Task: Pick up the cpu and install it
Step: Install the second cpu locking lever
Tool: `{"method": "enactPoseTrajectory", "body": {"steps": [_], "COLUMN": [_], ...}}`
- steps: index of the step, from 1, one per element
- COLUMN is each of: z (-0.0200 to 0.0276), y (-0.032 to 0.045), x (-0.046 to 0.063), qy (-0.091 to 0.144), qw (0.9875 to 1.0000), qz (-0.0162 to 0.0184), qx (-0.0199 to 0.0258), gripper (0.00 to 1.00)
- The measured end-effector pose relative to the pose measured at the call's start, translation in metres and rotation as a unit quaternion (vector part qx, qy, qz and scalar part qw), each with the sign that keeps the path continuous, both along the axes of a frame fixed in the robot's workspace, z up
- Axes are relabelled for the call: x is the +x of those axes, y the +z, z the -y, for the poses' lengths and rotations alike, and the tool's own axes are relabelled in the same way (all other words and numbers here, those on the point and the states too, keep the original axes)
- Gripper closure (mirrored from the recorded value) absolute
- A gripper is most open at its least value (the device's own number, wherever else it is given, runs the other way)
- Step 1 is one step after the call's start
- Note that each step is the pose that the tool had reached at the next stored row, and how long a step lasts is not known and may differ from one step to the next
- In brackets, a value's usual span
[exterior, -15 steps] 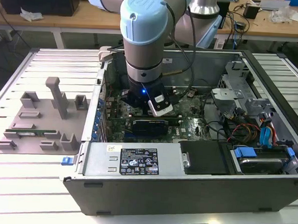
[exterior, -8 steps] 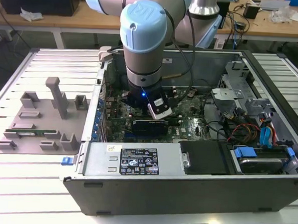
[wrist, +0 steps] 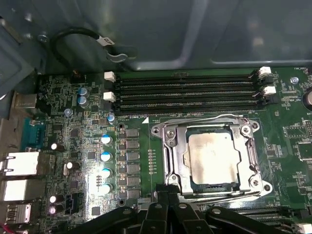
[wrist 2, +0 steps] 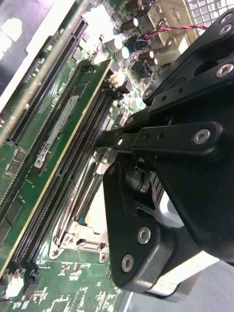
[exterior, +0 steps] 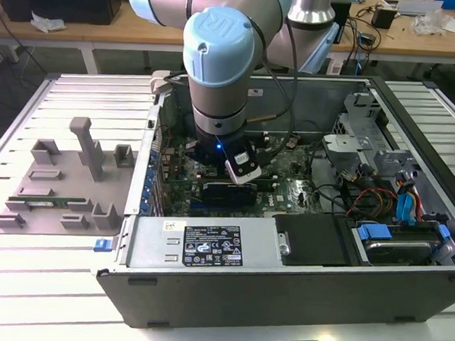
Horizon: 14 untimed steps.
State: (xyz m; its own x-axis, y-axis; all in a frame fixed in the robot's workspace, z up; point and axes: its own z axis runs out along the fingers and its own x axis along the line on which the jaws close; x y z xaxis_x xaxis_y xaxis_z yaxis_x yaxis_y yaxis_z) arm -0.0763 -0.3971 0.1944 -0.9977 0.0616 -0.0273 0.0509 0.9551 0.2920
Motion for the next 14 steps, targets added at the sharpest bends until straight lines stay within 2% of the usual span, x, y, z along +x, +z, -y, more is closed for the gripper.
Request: {"method": "enactPoseTrajectory", "body": {"steps": [1, 4, 5, 6, 8, 11, 14], "z": [-0.0001, -0.0002, -0.0003, -0.0004, -0.0006, -0.0006, -0.0006], "y": [0.0013, 0.0152, 0.0215, 0.0247, 0.0272, 0.0273, 0.0272], "x": [0.000, 0.000, 0.000, 0.000, 0.000, 0.000, 0.012], "qy": [0.000, 0.000, 0.000, 0.000, 0.000, 0.000, -0.001], "qw": [1.0000, 1.0000, 1.0000, 0.9999, 0.9998, 0.9998, 0.9998], "qz": [0.0001, 0.0001, 0.0000, 0.0001, 0.0001, 0.0000, 0.0000], "qx": [-0.0006, -0.0053, -0.0091, -0.0117, -0.0216, -0.0219, -0.0221], "gripper": [0.89, 0.89, 0.89, 0.89, 0.89, 0.89, 0.89]}}
